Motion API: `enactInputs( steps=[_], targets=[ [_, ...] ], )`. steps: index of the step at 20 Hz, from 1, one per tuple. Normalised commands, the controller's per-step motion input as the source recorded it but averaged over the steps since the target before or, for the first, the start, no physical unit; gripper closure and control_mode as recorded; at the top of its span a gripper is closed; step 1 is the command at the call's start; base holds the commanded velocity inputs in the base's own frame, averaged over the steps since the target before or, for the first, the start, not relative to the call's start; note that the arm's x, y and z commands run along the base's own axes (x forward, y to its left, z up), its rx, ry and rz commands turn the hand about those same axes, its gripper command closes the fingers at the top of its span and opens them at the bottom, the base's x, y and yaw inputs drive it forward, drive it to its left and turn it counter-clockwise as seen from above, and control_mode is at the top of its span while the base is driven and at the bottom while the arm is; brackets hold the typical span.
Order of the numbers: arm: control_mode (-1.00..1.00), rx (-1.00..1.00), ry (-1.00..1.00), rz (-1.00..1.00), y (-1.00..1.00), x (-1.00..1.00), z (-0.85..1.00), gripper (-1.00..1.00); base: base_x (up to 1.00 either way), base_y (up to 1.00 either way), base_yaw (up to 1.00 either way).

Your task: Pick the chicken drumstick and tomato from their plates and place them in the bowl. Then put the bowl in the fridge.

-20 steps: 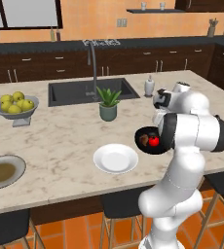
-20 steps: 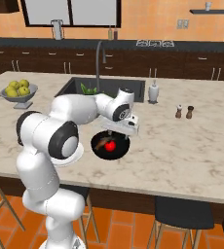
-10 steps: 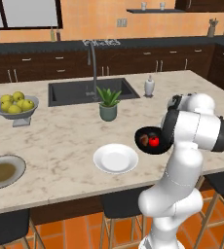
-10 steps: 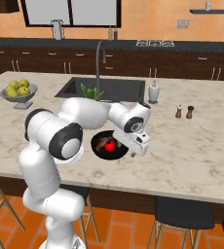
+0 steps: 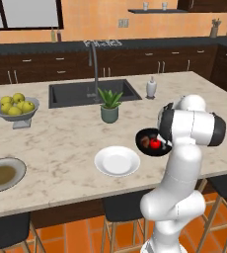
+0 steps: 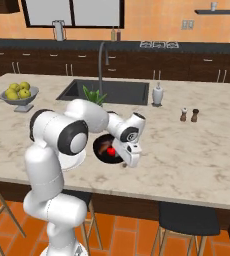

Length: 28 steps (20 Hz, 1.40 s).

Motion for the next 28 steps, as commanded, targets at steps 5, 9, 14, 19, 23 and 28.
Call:
enactInputs(
  steps=[5, 9, 14, 19, 23, 28],
  targets=[
    [-1.00, -0.02, 0.00, -0.28, 0.15, 0.45, -0.16, 1.00, 0.00, 0.00, 0.00],
    [-1.00, 0.00, 0.01, -0.12, 0.06, 0.04, 0.36, 1.00, 0.00, 0.00, 0.00],
    [-1.00, -0.01, -0.05, -0.13, 0.17, -0.74, 0.81, 1.00, 0.00, 0.00, 0.00],
    [-1.00, -0.16, -0.33, -0.16, 0.39, -0.99, 0.82, 1.00, 0.00, 0.00, 0.00],
    [-1.00, -0.28, -0.64, -0.14, 0.42, -0.87, 0.60, 1.00, 0.00, 0.00, 0.00],
    [1.00, -0.14, -0.52, -0.09, 0.10, -0.73, 0.15, 1.00, -0.20, -0.01, -0.07]
  ],
)
